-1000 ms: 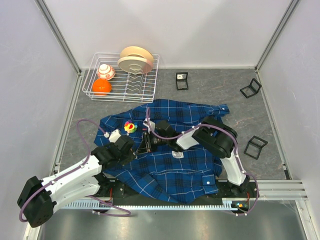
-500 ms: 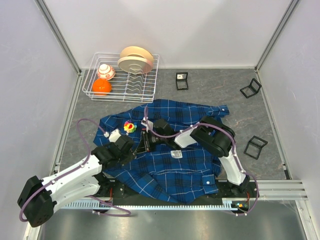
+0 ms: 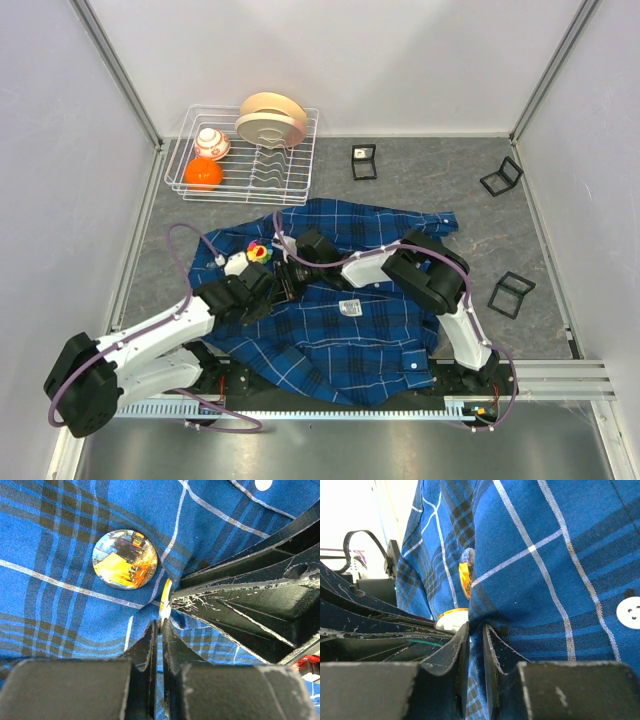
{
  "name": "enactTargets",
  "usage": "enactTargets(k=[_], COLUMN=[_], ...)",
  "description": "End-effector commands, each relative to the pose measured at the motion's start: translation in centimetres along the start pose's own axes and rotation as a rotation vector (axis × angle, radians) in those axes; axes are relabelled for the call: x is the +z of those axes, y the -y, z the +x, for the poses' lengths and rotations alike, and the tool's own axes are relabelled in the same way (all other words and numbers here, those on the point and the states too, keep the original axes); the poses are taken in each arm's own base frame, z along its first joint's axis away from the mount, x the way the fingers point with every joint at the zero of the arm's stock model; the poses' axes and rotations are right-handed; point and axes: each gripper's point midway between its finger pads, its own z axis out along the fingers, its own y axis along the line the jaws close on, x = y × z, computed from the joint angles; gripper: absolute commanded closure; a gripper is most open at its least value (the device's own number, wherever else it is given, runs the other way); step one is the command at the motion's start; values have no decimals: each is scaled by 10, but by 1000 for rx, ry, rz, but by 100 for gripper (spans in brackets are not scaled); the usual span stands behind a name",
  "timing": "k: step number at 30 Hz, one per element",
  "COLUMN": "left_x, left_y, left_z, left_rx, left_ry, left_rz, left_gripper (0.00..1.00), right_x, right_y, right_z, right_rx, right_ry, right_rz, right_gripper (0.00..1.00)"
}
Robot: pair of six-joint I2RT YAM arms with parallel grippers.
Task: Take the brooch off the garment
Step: Open the brooch with the flattened clothing.
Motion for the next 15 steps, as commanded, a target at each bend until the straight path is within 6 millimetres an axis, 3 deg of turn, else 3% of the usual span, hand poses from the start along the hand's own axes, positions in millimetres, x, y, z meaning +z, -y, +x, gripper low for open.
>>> enactTargets(k=[1,15], left_x=[2,2], left_y=[15,16], left_z=[3,6], left_rx=[52,70], left_ry=[-27,-38], left_rz=[54,63], left_gripper=[98,98], right_x=[18,18], right_y=[-12,-24], right_z=[10,18], right_rx=[-156,-381], right_ry=[-33,-88], right_rz=[48,73], right_gripper=[77,75])
